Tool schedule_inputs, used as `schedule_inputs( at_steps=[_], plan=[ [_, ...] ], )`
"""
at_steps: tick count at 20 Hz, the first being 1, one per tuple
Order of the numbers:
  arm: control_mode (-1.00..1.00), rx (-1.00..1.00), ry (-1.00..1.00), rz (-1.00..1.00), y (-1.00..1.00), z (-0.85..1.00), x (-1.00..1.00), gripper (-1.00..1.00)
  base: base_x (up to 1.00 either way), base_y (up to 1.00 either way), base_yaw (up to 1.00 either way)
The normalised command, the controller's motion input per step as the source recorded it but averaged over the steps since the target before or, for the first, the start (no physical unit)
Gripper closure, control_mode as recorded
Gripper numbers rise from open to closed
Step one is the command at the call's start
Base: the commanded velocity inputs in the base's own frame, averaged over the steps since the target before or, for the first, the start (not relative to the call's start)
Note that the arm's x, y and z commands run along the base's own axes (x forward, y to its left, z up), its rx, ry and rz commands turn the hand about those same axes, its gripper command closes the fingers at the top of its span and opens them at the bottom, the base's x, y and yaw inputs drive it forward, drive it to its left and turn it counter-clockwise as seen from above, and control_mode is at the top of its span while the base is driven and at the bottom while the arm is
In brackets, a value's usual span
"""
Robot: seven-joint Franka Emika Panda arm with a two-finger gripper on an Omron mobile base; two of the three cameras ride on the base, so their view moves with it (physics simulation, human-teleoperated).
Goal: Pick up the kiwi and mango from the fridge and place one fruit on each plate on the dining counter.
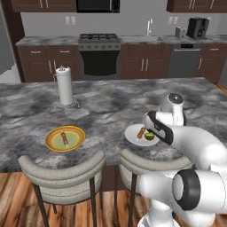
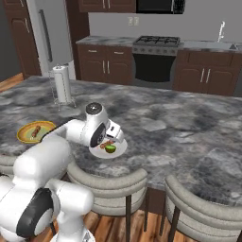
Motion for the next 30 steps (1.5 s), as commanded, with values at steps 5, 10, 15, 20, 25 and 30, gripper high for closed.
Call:
schedule_inputs(
  at_steps=[5, 10, 15, 20, 25, 30],
  plan=[
    [-1.00, -0.01, -0.21, 0.13, 0.15, 0.99, -0.78, -1.00, 0.00, 0.00, 0.00],
    [-1.00, -0.08, -0.19, 0.08, 0.28, 0.91, -0.88, -1.00, 0.00, 0.00, 0.00],
    [-1.00, -0.05, -0.11, 0.00, 0.34, 0.66, -0.85, -1.00, 0.00, 0.00, 0.00],
    [-1.00, 0.00, -0.14, -0.02, 0.03, 0.20, -0.92, -1.00, 0.00, 0.00, 0.00],
    [-1.00, -0.01, 0.00, 0.00, 0.12, -0.19, -0.62, -1.00, 0.00, 0.00, 0.00],
    [-1.00, 0.00, 0.06, 0.00, 0.24, -0.27, -0.46, -1.00, 0.00, 0.00, 0.00]
  ],
)
